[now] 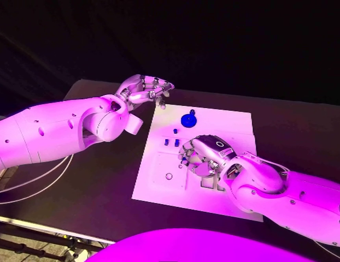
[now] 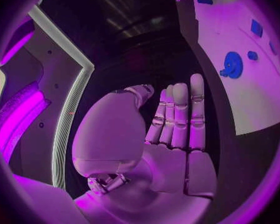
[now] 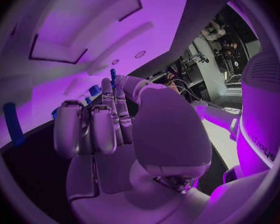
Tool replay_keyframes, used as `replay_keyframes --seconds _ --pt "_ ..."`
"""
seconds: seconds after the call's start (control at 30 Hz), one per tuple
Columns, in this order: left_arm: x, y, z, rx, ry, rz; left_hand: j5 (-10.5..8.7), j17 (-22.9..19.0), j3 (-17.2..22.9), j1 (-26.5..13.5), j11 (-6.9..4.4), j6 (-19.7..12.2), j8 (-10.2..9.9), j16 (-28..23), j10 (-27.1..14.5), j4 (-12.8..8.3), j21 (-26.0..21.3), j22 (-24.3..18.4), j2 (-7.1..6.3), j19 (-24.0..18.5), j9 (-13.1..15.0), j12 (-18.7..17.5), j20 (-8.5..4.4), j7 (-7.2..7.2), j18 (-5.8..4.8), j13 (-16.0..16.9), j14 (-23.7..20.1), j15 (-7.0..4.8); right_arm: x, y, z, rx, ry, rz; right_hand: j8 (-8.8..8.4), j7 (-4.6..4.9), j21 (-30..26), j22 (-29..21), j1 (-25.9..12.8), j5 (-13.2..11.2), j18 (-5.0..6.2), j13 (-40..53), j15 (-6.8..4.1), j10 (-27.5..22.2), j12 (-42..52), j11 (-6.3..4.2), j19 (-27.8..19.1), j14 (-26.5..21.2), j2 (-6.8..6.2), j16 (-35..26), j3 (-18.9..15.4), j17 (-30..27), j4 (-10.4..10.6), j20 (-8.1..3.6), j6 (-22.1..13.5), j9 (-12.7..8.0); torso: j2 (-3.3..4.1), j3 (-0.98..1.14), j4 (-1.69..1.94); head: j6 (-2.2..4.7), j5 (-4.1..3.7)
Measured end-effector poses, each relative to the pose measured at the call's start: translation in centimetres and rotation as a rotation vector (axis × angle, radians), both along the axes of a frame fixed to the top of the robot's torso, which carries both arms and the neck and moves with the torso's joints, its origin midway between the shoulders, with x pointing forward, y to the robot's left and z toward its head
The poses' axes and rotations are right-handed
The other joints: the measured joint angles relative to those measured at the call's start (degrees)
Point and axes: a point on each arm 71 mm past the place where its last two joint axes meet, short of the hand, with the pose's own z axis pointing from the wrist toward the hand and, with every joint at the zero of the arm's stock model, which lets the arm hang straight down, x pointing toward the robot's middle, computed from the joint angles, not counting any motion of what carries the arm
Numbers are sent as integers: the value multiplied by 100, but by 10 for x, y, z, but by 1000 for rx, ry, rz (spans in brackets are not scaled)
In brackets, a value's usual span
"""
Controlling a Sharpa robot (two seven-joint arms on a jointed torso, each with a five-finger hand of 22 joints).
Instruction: Assemble the parts on the task board
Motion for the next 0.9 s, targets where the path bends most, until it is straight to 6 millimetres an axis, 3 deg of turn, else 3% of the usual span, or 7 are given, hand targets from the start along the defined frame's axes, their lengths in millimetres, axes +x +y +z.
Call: replay_keyframes --seconds 0.9 --pt "0 -1 0 -1 1 -4 0 0 0 0 0 0 0 0 0 -1 0 -7 0 0 0 0 0 0 0 1 0 0 -3 4 -8 -24 24 13 -6 -9 0 6 2 -29 0 2 1 0 -29 0 0 1 15 0 6 -15 -9 0 -9 8 1 -4 4 -79 75"
